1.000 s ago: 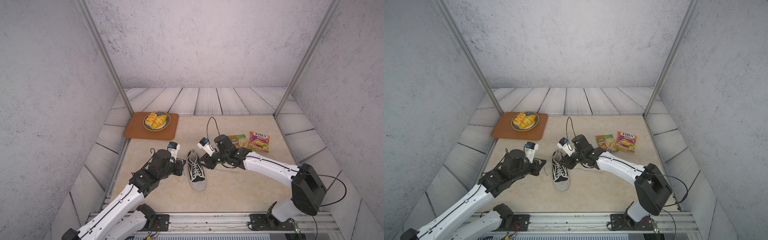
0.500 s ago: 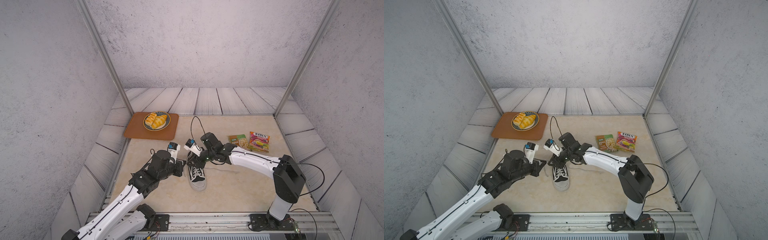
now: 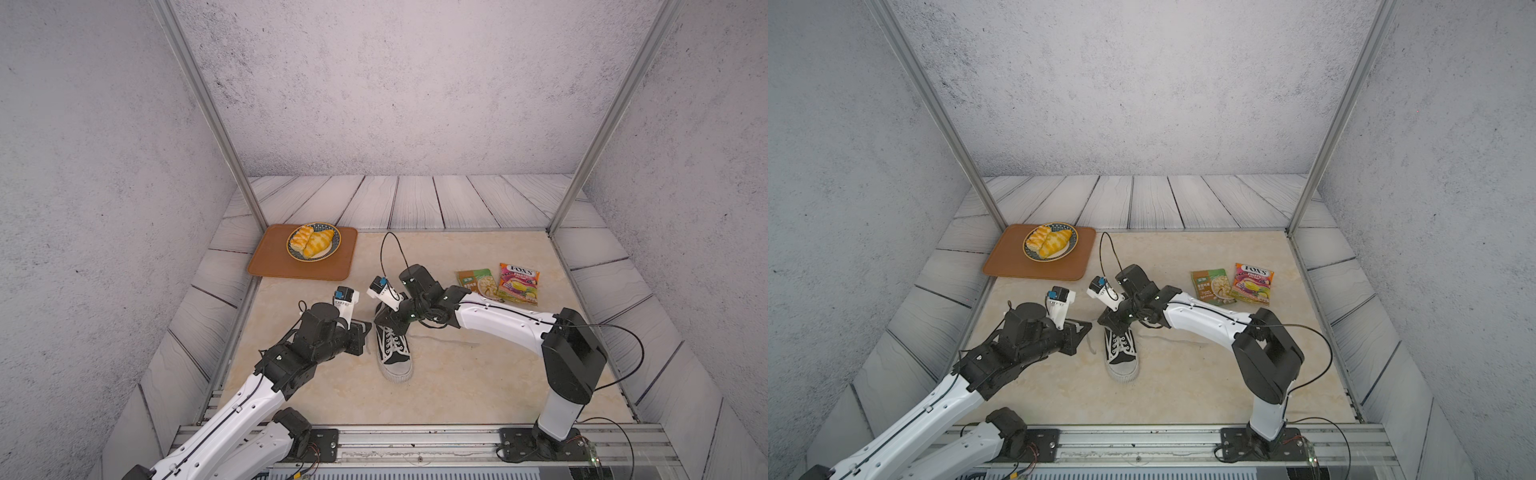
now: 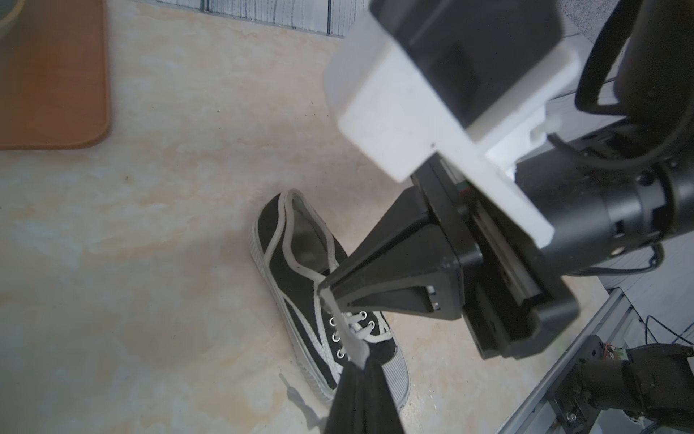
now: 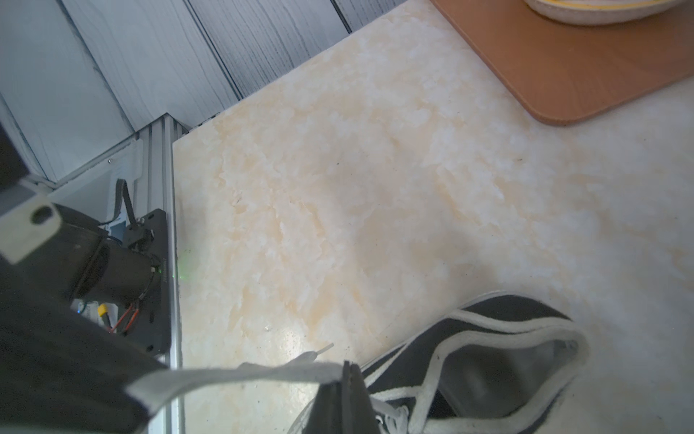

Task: Tie the shoes
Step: Fold the shoelace into the shoe.

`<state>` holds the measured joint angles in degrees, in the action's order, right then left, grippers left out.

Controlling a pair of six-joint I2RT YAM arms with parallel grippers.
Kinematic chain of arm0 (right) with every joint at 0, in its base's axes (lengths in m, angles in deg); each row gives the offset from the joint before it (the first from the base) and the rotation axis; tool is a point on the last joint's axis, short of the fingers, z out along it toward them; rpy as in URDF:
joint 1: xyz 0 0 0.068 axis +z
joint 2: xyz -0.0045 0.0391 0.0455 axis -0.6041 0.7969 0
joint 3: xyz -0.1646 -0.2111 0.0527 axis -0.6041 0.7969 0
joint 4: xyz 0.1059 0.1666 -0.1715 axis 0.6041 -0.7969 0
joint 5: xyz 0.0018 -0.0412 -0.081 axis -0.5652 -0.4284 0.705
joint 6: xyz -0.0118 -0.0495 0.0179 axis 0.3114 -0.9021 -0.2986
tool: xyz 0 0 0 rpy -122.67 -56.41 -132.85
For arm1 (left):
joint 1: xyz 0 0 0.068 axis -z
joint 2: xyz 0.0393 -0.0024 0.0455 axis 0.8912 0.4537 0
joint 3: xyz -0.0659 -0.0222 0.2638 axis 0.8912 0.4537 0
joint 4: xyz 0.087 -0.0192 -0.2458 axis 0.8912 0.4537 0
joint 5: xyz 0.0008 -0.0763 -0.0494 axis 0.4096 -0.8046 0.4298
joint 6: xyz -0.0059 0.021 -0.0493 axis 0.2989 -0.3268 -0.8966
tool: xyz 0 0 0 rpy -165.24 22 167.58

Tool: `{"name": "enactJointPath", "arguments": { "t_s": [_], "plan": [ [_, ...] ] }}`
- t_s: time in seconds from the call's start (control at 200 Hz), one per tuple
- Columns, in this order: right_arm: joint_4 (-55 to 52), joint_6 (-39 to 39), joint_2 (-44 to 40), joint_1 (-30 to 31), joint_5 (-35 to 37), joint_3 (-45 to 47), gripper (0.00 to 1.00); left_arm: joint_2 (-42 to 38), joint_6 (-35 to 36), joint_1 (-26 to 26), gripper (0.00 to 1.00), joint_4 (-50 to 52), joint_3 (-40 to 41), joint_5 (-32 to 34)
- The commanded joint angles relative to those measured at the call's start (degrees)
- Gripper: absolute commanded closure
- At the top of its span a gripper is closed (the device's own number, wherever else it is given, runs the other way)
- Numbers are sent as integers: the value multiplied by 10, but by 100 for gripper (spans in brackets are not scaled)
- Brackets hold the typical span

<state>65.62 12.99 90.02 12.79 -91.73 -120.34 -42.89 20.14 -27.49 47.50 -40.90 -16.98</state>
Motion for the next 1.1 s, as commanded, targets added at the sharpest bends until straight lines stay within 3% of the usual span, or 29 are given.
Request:
{"name": "enactJointPath", "arguments": {
  "t_s": [0.0, 0.135, 0.325, 0.555, 0.771, 1.096],
  "plan": [
    [12, 4, -21, 2, 21, 10, 100, -7, -11, 3, 100, 7, 19, 14],
    [13, 7, -46, 2, 30, 24, 100, -4, -19, 3, 99, -3, 49, 33],
    [22, 20, -76, 3, 37, 49, 100, 9, -20, 4, 72, -52, 86, 36],
    [35, 33, -107, 3, 36, 73, 100, 1, -15, 4, 55, -124, 115, 13],
    [35, 38, -113, 2, 33, 77, 100, -7, -12, 4, 49, -206, 146, -13],
    [45, 58, -120, 2, 36, 79, 100, 23, -10, 5, 52, -283, 178, -45]
  ]
}}
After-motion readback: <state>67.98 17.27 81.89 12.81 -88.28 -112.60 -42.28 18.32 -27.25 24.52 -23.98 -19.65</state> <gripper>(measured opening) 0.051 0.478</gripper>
